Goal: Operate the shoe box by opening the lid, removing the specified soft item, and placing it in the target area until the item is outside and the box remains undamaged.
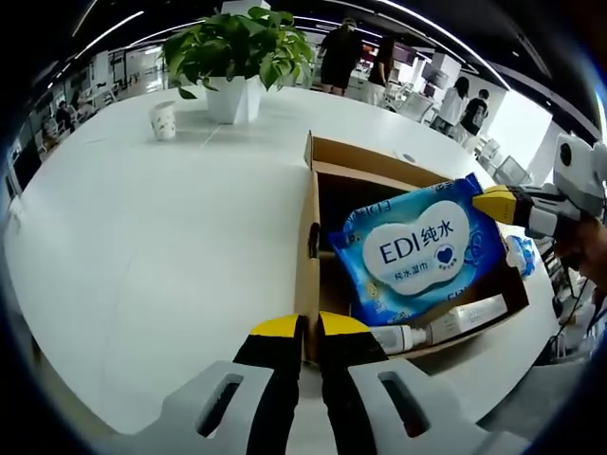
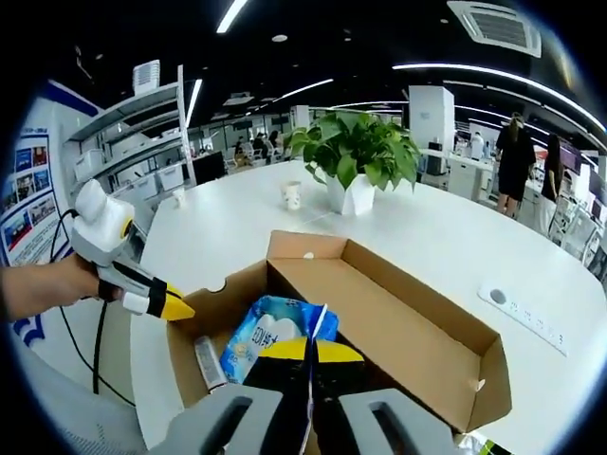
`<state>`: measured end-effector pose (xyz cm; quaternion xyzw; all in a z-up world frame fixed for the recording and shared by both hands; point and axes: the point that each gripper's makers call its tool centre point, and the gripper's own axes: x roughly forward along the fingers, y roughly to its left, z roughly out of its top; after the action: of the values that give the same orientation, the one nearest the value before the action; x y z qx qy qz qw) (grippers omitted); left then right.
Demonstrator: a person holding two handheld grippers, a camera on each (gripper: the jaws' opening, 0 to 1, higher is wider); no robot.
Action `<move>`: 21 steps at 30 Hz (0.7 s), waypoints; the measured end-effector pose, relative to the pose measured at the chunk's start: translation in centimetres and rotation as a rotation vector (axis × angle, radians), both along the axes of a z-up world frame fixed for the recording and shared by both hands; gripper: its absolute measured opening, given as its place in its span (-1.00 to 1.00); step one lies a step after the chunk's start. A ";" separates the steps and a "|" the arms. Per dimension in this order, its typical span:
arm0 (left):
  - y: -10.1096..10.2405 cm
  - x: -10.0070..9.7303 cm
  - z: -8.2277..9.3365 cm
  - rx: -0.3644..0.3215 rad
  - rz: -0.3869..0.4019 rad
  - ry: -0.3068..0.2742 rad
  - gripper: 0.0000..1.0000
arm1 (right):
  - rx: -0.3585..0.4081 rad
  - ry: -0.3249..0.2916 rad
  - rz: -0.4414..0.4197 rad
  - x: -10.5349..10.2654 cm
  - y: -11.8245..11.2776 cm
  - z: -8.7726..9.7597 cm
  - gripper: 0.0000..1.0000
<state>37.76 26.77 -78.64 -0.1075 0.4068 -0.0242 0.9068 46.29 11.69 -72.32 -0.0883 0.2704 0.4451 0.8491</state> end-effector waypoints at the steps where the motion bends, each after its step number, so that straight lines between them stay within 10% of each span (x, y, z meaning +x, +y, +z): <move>1: 0.0 0.0 0.0 0.001 0.002 -0.001 -0.93 | 0.004 0.002 -0.003 0.0 0.0 0.1 -1.00; 21: -0.1 0.0 0.1 0.027 -0.005 -0.007 -0.96 | 0.056 -0.010 -0.007 -1.3 1.0 3.4 -1.00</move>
<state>37.75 26.68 -78.56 -0.0941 0.4043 -0.0214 0.9095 45.03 12.65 -68.90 -0.0655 0.2539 0.4491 0.8541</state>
